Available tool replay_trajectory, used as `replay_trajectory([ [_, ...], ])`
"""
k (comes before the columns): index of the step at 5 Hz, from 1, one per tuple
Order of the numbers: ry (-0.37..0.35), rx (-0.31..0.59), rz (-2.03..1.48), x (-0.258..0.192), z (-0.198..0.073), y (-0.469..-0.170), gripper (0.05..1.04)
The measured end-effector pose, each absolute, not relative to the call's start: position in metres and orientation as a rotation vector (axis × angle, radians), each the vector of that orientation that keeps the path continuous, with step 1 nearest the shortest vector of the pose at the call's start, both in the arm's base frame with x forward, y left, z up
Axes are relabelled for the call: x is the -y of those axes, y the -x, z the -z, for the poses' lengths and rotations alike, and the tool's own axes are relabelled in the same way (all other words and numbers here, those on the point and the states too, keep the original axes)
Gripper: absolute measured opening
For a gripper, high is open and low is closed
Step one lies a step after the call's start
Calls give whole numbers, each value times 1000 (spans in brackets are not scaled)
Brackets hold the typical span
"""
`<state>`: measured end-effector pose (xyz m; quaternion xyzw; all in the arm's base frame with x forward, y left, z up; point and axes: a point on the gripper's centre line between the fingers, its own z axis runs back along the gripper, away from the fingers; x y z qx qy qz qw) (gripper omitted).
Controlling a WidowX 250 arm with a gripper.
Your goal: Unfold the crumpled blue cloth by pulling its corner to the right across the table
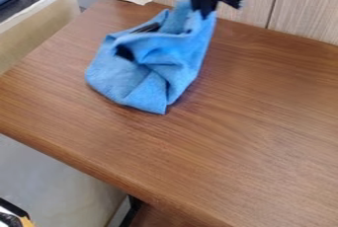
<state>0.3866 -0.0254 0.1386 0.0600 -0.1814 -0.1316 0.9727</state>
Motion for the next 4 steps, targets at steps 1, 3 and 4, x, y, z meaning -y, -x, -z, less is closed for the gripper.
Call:
replay_trajectory([
  [1,-113,363,369,57,-130,-394,55],
  [3,-88,377,583,117,-110,-388,55],
  [4,-60,359,622,138,-84,-372,55],
])
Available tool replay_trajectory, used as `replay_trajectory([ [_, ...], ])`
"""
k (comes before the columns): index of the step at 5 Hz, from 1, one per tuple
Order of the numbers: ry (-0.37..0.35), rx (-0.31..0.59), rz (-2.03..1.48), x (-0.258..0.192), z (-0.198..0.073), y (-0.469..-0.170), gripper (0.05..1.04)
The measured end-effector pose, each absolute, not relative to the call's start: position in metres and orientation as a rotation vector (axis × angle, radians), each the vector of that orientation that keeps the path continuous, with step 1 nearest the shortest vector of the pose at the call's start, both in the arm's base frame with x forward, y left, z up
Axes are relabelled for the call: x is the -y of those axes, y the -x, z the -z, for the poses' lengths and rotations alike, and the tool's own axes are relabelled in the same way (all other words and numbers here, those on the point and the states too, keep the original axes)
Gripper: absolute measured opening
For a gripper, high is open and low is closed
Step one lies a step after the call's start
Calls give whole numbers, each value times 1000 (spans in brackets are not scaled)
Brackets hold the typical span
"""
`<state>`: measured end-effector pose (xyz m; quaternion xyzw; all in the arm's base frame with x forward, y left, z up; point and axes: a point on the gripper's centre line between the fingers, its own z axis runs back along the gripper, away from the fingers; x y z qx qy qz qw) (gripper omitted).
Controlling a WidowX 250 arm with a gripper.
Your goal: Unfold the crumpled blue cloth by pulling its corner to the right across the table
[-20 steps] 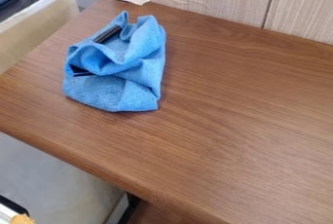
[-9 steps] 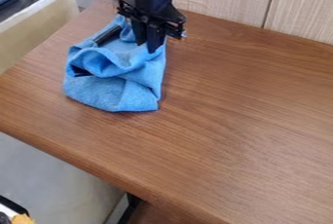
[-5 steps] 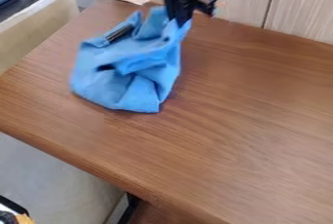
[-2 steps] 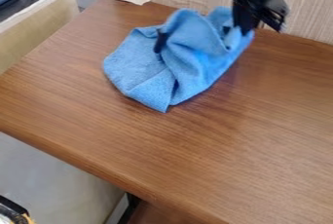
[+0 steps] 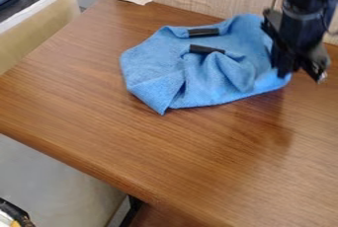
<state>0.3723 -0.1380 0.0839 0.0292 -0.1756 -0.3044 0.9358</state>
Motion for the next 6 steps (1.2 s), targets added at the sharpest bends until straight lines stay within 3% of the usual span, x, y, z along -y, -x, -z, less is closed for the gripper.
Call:
replay_trajectory([
  [2,-33,327,644,154,-60,-359,78],
  [3,-35,319,648,156,-59,-358,224],
  [6,-58,294,730,156,-65,-352,987],
])
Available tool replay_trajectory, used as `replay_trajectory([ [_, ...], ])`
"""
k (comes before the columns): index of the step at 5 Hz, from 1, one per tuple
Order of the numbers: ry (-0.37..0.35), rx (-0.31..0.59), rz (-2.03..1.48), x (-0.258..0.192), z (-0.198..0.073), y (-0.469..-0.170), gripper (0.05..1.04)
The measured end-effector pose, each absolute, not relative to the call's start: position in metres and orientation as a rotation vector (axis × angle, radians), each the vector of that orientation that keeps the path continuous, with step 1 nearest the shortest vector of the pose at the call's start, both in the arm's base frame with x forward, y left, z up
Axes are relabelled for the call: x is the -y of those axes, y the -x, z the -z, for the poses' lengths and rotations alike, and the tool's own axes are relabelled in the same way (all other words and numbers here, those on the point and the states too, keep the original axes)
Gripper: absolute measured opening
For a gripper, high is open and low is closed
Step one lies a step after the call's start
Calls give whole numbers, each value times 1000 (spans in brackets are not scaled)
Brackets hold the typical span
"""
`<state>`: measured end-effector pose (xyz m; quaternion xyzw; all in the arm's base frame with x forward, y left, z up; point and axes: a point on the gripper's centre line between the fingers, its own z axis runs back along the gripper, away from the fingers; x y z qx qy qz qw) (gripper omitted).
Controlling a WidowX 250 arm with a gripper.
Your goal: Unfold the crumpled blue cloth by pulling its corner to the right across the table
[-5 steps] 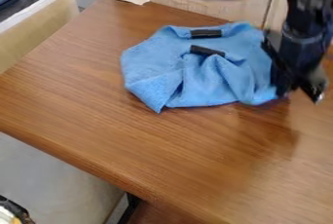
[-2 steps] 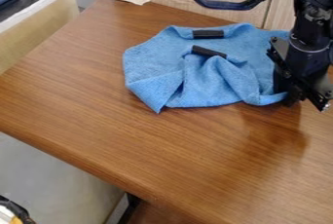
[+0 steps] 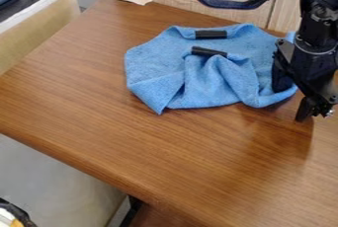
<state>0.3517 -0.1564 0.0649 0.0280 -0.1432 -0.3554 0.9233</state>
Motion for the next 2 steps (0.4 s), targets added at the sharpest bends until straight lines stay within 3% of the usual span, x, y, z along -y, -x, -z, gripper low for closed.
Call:
replay_trajectory([
  [2,-74,336,793,150,-106,-354,1000],
])
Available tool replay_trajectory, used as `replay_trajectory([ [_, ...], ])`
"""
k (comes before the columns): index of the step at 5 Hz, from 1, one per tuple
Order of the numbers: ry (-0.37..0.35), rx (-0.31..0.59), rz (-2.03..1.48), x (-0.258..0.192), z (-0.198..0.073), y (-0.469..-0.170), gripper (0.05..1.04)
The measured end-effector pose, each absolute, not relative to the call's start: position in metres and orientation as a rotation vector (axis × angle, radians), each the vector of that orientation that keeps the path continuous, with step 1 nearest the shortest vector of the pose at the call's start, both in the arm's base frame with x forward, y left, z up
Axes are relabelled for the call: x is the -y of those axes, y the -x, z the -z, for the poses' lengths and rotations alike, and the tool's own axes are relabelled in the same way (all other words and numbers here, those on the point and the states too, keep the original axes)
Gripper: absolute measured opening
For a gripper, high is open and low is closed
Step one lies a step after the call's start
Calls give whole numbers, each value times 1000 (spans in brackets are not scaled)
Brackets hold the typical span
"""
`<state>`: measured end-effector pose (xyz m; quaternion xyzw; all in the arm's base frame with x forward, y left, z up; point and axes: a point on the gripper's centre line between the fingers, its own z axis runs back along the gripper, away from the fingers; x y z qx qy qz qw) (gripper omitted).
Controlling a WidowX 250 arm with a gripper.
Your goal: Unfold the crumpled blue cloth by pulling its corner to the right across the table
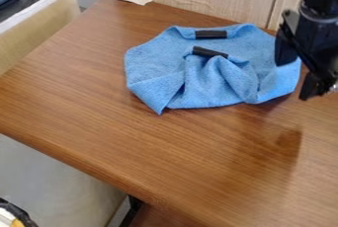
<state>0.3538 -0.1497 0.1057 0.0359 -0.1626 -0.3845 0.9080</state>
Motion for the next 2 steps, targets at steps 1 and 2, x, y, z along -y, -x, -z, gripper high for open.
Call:
replay_trajectory([
  [1,-74,357,786,141,-126,-353,1000],
  [2,-78,371,790,134,-140,-350,1000],
])
